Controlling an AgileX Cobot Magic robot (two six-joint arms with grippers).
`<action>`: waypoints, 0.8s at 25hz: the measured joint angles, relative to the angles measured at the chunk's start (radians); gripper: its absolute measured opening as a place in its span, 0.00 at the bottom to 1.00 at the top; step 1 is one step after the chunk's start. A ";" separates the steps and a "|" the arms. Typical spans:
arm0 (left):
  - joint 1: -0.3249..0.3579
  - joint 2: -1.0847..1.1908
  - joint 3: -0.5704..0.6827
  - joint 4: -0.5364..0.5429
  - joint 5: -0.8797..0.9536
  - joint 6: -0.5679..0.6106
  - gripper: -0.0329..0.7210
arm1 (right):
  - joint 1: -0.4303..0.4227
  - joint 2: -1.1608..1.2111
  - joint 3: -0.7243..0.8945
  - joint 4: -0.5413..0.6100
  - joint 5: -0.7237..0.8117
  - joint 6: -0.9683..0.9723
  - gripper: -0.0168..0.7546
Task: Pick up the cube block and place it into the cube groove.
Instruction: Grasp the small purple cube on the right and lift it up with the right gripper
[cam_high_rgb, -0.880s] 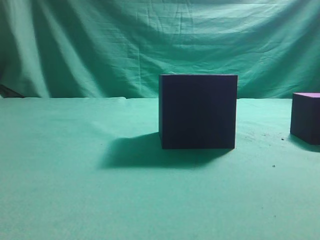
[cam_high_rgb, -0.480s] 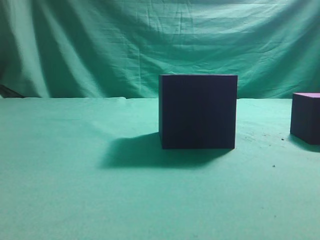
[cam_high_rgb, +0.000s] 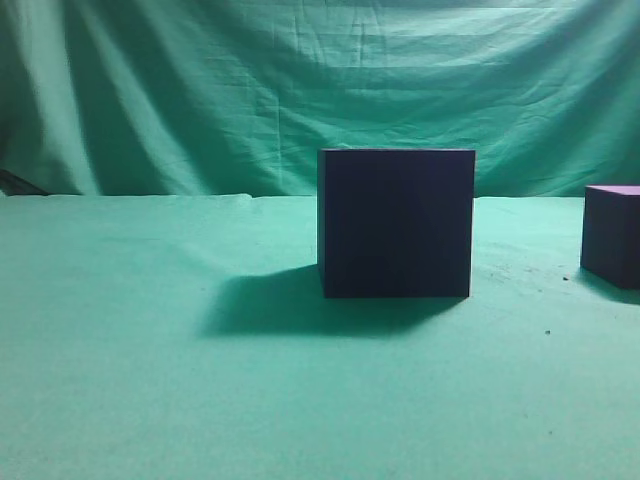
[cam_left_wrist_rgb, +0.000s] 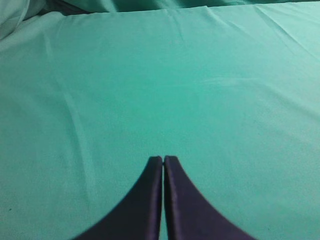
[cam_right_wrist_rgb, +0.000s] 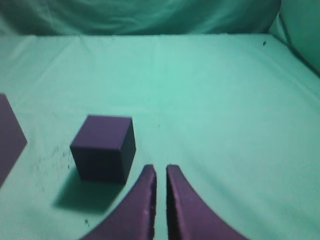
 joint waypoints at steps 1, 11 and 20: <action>0.000 0.000 0.000 0.000 0.000 0.000 0.04 | 0.000 0.000 0.000 0.000 -0.014 0.000 0.09; 0.000 0.000 0.000 0.000 0.000 0.000 0.04 | 0.000 0.000 0.000 0.102 -0.456 0.008 0.09; 0.000 0.000 0.000 0.000 0.000 0.000 0.04 | 0.000 0.143 -0.247 0.111 -0.179 -0.006 0.09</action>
